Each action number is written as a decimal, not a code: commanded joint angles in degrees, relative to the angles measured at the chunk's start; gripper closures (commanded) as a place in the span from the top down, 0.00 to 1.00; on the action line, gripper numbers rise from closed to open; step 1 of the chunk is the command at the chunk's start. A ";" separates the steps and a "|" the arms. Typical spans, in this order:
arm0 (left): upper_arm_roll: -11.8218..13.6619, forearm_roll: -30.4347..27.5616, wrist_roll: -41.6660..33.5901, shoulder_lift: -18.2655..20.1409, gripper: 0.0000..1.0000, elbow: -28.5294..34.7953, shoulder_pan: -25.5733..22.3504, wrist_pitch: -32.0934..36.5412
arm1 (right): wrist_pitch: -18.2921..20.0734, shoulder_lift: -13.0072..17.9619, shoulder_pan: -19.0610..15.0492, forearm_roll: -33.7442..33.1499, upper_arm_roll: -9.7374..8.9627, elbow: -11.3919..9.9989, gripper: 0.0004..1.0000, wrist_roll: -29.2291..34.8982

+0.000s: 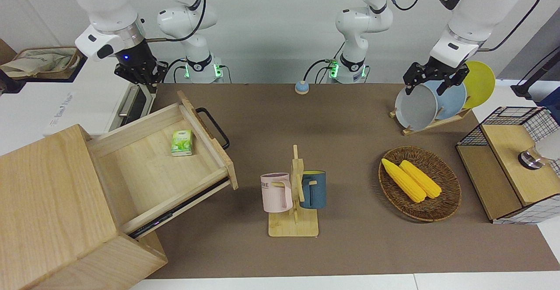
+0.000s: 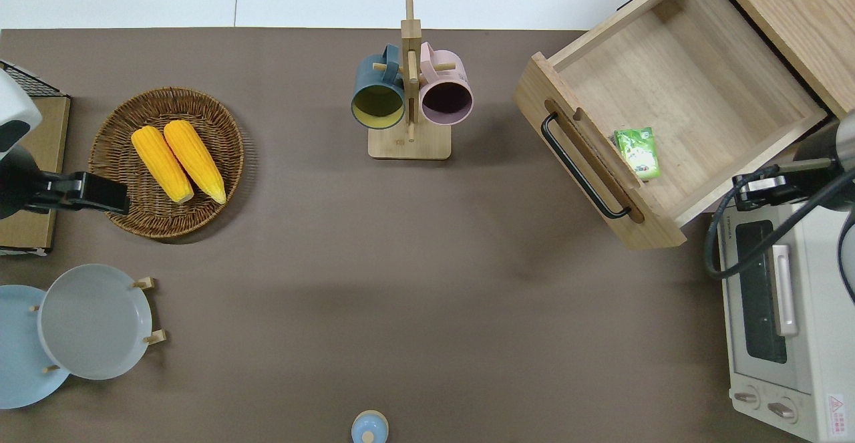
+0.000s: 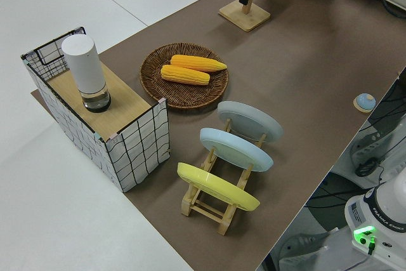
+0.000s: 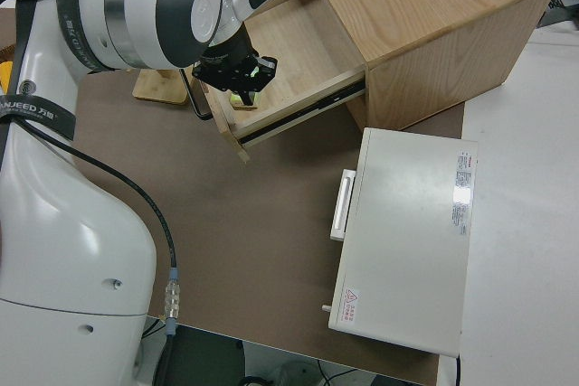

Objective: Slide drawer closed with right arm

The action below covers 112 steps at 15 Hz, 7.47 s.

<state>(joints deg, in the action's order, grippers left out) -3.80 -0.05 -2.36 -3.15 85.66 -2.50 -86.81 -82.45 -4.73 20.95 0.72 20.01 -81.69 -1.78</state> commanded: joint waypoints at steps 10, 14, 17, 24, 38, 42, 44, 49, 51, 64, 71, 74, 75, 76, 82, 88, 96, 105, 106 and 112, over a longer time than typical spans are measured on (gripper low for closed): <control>0.02 1.02 0.60 0.25 0.99 -0.58 0.39 1.03 | 3.78 3.58 -18.84 2.10 -26.15 0.75 0.00 14.06; 0.02 1.02 0.60 0.25 0.99 -0.49 0.39 1.03 | 3.78 4.11 -17.35 1.92 -28.18 0.75 0.00 21.10; 0.02 1.02 0.60 0.25 0.99 -0.49 0.39 1.03 | 3.70 4.03 -15.51 1.92 -28.36 0.75 0.00 25.31; 0.02 1.02 0.60 0.25 0.99 -0.58 0.39 1.03 | 1.76 1.57 -9.63 -0.09 -28.62 0.13 0.00 38.58; 0.02 1.02 0.60 0.25 0.99 -0.49 0.39 1.03 | -9.75 -9.59 -5.92 -3.70 -28.45 -1.19 0.00 62.41; 0.02 1.02 0.60 0.25 0.99 -0.58 0.39 1.03 | -11.24 -12.05 -6.71 -4.76 -28.36 -1.19 0.00 66.80; 0.02 1.02 0.60 0.25 0.99 -0.58 0.39 1.03 | -12.47 -13.02 -6.89 -4.85 -28.19 -1.19 0.00 68.74; 0.02 1.02 0.60 0.25 0.99 -0.58 0.39 1.03 | -14.23 -14.34 -8.12 -4.58 -27.83 -1.19 0.00 69.10; 0.02 1.02 0.60 0.25 0.99 -0.58 0.39 1.03 | -14.84 -14.61 -8.82 -4.67 -27.92 -1.10 0.00 69.01; 0.02 1.02 0.60 0.25 0.99 -0.58 0.39 1.03 | -17.49 -18.65 -14.35 -4.94 -27.83 3.11 0.00 66.12; 0.02 1.02 0.60 0.25 0.99 -0.58 0.39 1.03 | -17.49 -20.41 -19.28 -4.85 -27.83 5.40 0.00 59.80; 0.02 1.02 0.60 0.25 0.99 -0.49 0.39 1.03 | -17.49 -21.20 -21.12 -4.85 -27.83 6.72 0.00 57.85; 0.02 1.02 0.60 0.25 0.99 -0.58 0.39 1.03 | -17.49 -21.37 -21.91 -4.76 -27.92 7.24 0.00 57.76; 0.02 1.02 0.60 0.25 0.99 -0.49 0.39 1.03 | -17.40 -21.90 -23.22 -4.76 -28.18 7.86 0.00 56.63; 0.02 1.02 0.60 0.25 0.99 -0.58 0.39 1.03 | -17.40 -23.74 -26.13 -4.76 -28.10 10.32 0.00 52.67; 0.02 1.02 0.60 0.16 0.99 -0.58 0.39 1.03 | -17.40 -25.15 -28.33 -4.41 -28.62 11.29 0.00 50.03; 0.02 1.02 0.60 0.25 0.99 -0.58 0.39 1.03 | -15.38 -28.58 -31.41 -4.32 -30.11 15.94 0.00 48.53; 0.02 1.02 0.60 0.25 0.99 -0.49 0.39 1.03 | -14.67 -29.02 -32.29 -5.81 -31.61 16.92 0.00 48.45; 0.02 1.02 0.60 0.25 0.99 -0.58 0.39 1.03 | -14.67 -29.02 -32.29 -5.81 -31.70 16.92 0.00 48.45; 0.02 1.02 0.60 0.25 0.99 -0.58 0.39 1.03 | -14.15 -28.41 -31.94 -5.29 -32.75 16.83 0.00 48.09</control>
<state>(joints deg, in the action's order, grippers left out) -3.80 -0.05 -2.36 -3.15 85.66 -2.50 -86.81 -98.10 -32.11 -10.16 -3.91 -10.65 -67.11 47.66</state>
